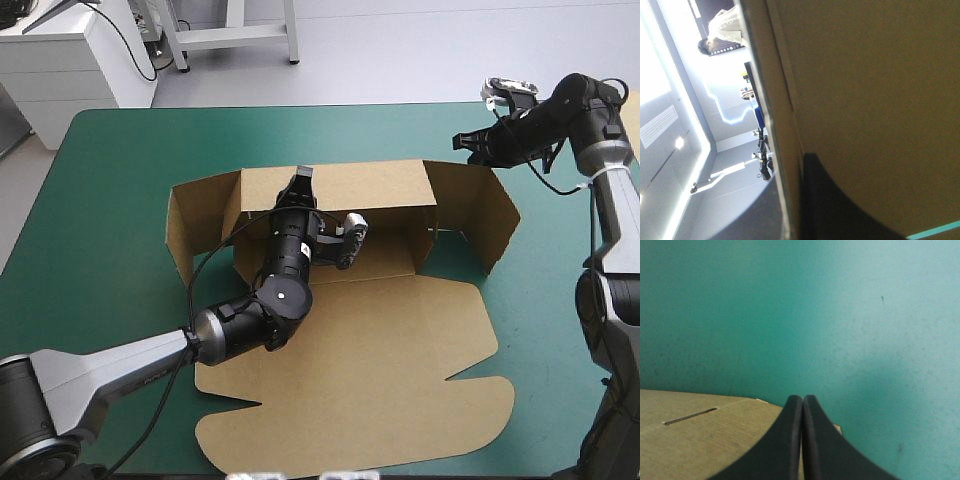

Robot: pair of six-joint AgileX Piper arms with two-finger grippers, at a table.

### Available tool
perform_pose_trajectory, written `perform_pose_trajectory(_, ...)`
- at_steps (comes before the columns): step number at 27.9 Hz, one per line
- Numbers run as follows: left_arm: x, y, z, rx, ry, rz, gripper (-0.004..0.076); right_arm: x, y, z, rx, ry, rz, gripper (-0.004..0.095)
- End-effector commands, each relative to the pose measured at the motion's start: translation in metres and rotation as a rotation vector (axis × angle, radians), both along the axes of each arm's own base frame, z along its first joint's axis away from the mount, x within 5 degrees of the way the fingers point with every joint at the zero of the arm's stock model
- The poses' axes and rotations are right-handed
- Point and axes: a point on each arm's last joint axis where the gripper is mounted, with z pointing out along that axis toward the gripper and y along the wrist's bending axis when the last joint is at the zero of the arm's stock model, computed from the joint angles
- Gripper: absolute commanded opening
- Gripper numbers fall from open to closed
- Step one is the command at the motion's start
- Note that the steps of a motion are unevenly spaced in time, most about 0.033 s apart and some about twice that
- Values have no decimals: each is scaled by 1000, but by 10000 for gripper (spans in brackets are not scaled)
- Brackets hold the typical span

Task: Fold the box

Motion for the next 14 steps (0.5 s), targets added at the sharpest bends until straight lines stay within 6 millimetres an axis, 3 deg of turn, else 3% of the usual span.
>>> perform_pose_trajectory(1,1,8,32,-46,-133,19,-8,-18,-3,40,8,-88,16,-21)
perform_pose_trajectory(7,8,16,32,-93,-132,59,-8,-19,-14,41,8,-91,-11,-21)
perform_pose_trajectory(14,8,16,32,-152,-126,67,-8,-10,-10,41,94,-148,-30,-21)
